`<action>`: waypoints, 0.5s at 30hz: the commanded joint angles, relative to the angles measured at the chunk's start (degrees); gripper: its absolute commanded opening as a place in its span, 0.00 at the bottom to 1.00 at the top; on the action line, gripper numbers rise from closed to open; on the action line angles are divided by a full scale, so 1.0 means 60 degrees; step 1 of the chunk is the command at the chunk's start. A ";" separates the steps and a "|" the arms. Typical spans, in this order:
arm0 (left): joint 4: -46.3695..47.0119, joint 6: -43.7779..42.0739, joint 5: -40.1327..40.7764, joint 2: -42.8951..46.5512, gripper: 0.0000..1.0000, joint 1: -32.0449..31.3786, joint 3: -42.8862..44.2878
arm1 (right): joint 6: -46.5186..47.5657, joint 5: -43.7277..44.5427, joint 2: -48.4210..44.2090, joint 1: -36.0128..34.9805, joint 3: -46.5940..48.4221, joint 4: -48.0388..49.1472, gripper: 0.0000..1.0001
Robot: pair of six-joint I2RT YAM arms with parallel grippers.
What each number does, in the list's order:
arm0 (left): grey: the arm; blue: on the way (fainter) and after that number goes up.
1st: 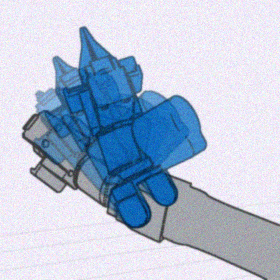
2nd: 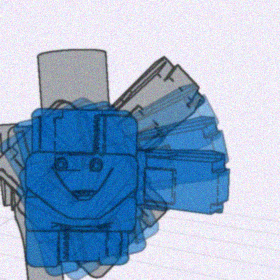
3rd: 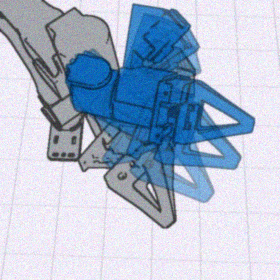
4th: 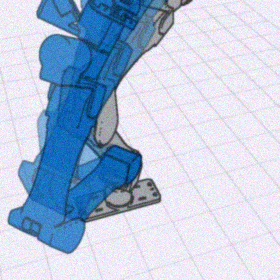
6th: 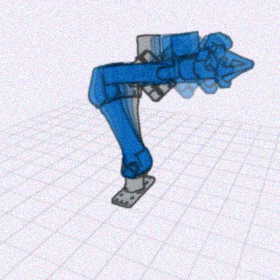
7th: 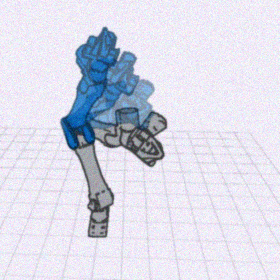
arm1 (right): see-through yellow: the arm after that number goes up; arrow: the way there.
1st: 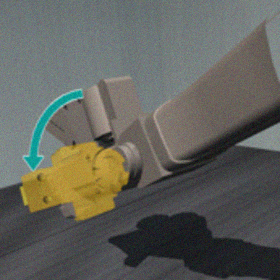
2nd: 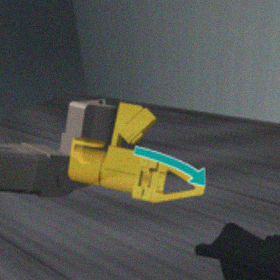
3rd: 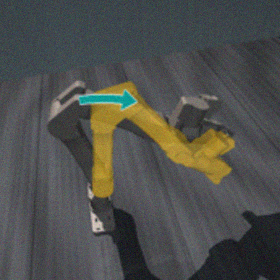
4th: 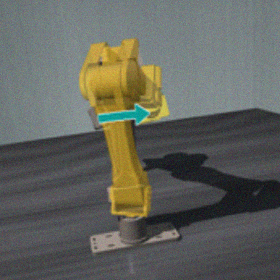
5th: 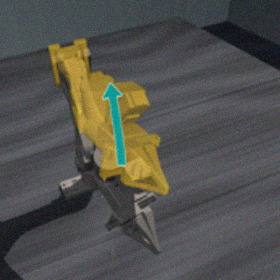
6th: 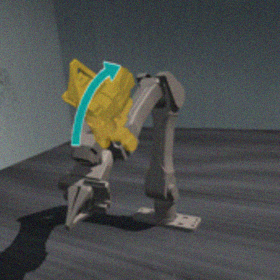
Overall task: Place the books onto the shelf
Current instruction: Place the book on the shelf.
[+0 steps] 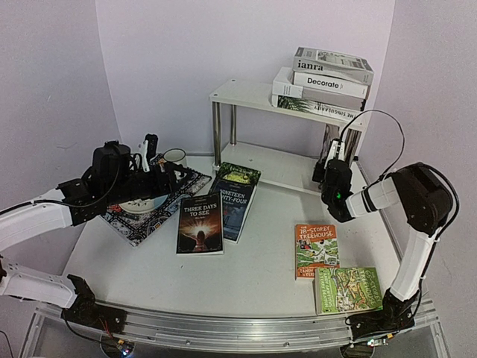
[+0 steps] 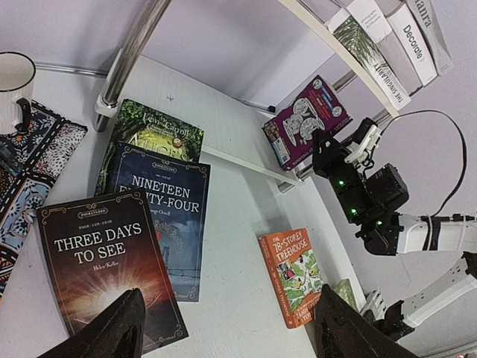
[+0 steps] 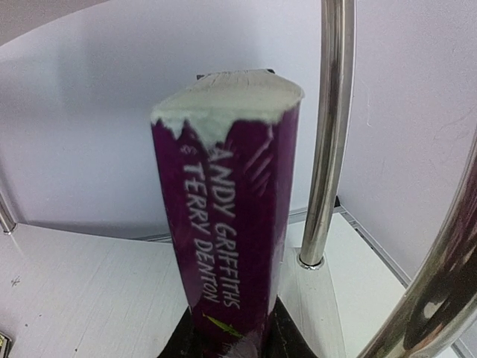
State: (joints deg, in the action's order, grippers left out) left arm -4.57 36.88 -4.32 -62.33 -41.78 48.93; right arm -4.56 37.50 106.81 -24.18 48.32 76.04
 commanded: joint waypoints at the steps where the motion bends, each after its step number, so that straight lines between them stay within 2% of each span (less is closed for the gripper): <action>1: 0.0117 -0.0064 -0.0136 -0.0097 0.79 0.0020 0.0029 | -0.0066 -0.0059 -0.0535 0.0112 -0.0282 0.1668 0.06; 4: 0.0120 -0.0039 -0.0161 -0.0126 0.79 0.0020 0.0018 | -0.0085 -0.0011 -0.0616 0.0111 -0.0368 0.1679 0.12; 7: 0.0138 -0.0027 -0.0175 -0.0128 0.79 0.0020 0.0016 | -0.0090 0.0094 -0.0688 0.0109 -0.0424 0.1668 0.23; 15: 0.0155 0.0009 -0.0230 -0.0154 0.79 0.0017 0.0005 | -0.0202 0.0229 -0.0846 0.0112 -0.0597 0.1654 0.34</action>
State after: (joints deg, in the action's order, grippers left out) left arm -4.56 37.16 -4.90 -63.05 -41.78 48.93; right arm -4.86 36.92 104.73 -23.77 45.14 75.85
